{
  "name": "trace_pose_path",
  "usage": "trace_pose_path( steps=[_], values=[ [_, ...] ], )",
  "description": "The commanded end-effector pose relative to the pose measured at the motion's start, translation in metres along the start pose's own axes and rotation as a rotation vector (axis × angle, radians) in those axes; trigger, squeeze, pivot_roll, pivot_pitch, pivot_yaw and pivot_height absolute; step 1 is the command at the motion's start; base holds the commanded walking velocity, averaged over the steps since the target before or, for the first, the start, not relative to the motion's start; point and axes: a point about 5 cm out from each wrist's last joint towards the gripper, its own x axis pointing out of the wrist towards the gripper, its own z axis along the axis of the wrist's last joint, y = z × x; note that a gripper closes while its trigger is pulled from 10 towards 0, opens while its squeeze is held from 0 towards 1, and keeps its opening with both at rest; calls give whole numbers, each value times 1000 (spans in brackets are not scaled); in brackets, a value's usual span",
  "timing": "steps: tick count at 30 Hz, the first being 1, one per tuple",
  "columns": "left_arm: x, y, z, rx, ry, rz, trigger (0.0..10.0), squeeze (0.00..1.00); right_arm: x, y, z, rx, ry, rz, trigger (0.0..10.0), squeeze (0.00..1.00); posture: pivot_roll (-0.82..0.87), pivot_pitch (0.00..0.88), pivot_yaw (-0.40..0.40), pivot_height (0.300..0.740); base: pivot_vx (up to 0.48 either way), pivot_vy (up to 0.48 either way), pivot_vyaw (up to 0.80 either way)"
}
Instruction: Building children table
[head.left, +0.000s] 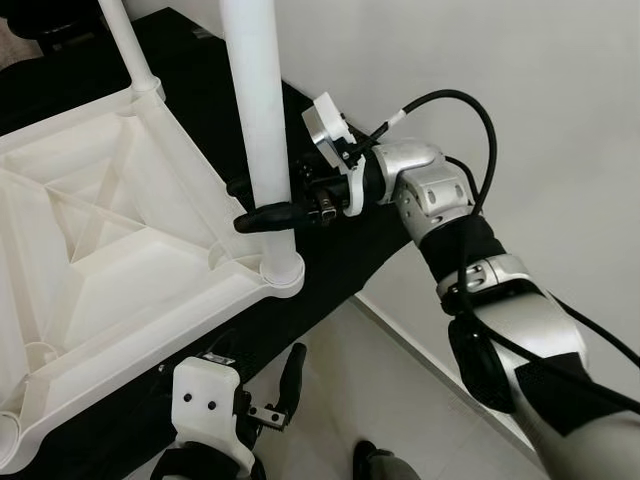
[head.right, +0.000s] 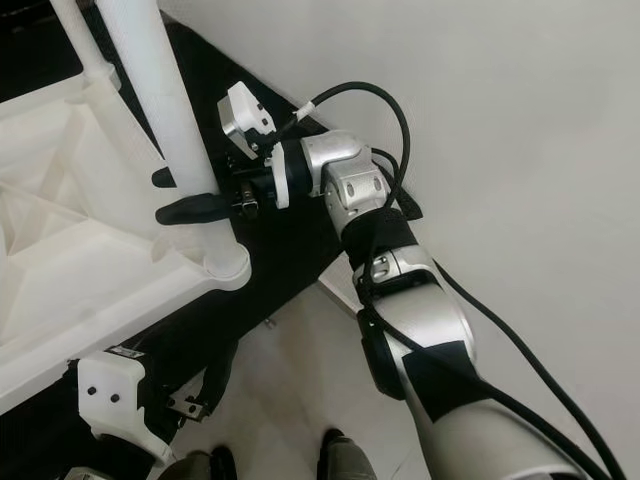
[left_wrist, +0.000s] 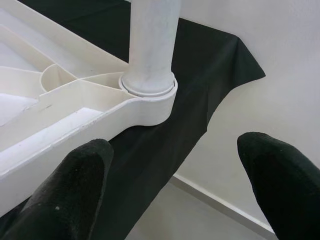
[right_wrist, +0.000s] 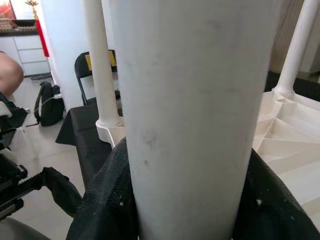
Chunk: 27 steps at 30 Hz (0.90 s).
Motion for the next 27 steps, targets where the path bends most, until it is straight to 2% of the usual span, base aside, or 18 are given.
trace_pose_path(
  steps=[1, 4, 5, 6, 7, 8, 9, 10, 11, 12, 15, 16, 17, 18, 19, 21, 22, 27],
  values=[
    [-2, -2, -4, 8, 23, 2, 10000, 0, -7, -3, -10, 10, 47, -104, 0, 0, 62, 275, -20, 740, 0, 0, 0],
    [-2, -2, -5, 7, 23, 2, 10000, 0, -10, -4, -13, 13, 53, -160, 0, 0, 62, 275, -20, 740, 0, 0, 0],
    [-2, -2, -5, 5, 21, 3, 10000, 0, -9, -1, -31, 101, 75, -365, 0, 0, 46, 273, -45, 740, 0, 0, 0],
    [-2, -1, -4, 3, 19, 6, 10000, 0, -6, 15, -64, 256, 147, -771, 0, 0, 49, 274, -37, 740, 0, 0, 0],
    [-2, -1, -4, 3, 19, 6, 10000, 0, -6, 15, -64, 256, 147, -771, 0, 0, 49, 274, -37, 740, 0, 0, 0],
    [-2, 0, -4, 4, 18, 8, 10000, 0, -1, 36, -78, 323, 182, -895, 0, 0, 49, 274, -37, 740, 0, 0, 0],
    [-2, 0, -4, 4, 18, 8, 10000, 0, -1, 36, -78, 323, 182, -895, 0, 0, 49, 274, -37, 740, 0, 0, 0],
    [-1, 1, -4, 7, 17, 8, 10000, 0, 12, 56, -86, 378, 179, -938, 0, 0, 48, 277, -19, 740, 0, 0, 0],
    [-1, 1, -4, 7, 17, 8, 10000, 0, 12, 56, -86, 378, 179, -938, 0, 0, 48, 277, -19, 740, 0, 0, 0],
    [1, 3, -4, 10, 17, 9, 10000, 0, 25, 67, -86, 396, 161, -929, 0, 0, 30, 262, -6, 740, 0, 0, 0],
    [5, 6, -7, 16, 15, 8, 10000, 0, 46, 56, -76, 348, 85, -863, 0, 0, 28, 239, -1, 740, 0, 0, 0],
    [7, 7, -8, 18, 14, 6, 10000, 0, 50, 47, -71, 332, 64, -859, 2549, 0, 29, 227, -2, 740, 0, 0, 0],
    [9, 7, -8, 20, 13, 5, 10000, 0, 51, 40, -68, 325, 44, -866, 9059, 0, 29, 224, -3, 740, 0, 0, 0],
    [9, 7, -8, 20, 13, 5, 10000, 0, 51, 40, -68, 325, 44, -866, 9059, 0, 29, 224, -3, 740, 0, 0, 0],
    [10, 8, -9, 22, 11, 6, 10000, 0, 53, 34, -64, 301, 19, -863, 10000, 0, 31, 216, -9, 740, 0, 0, 0],
    [11, 9, -10, 26, 8, 16, 10000, 0, 53, 34, -58, 304, -11, -872, 10000, 0, 27, 207, -14, 740, 0, 0, 0],
    [12, 10, -10, 29, 4, 26, 10000, 0, 51, 36, -55, 310, -29, -873, 10000, 1000, 21, 201, -16, 740, 0, 0, 0],
    [16, 14, -12, 20, -3, 42, 10000, 0, 37, 48, -56, 314, -17, -924, 10000, 1000, -22, 189, -9, 740, 0, 0, 0]
  ],
)
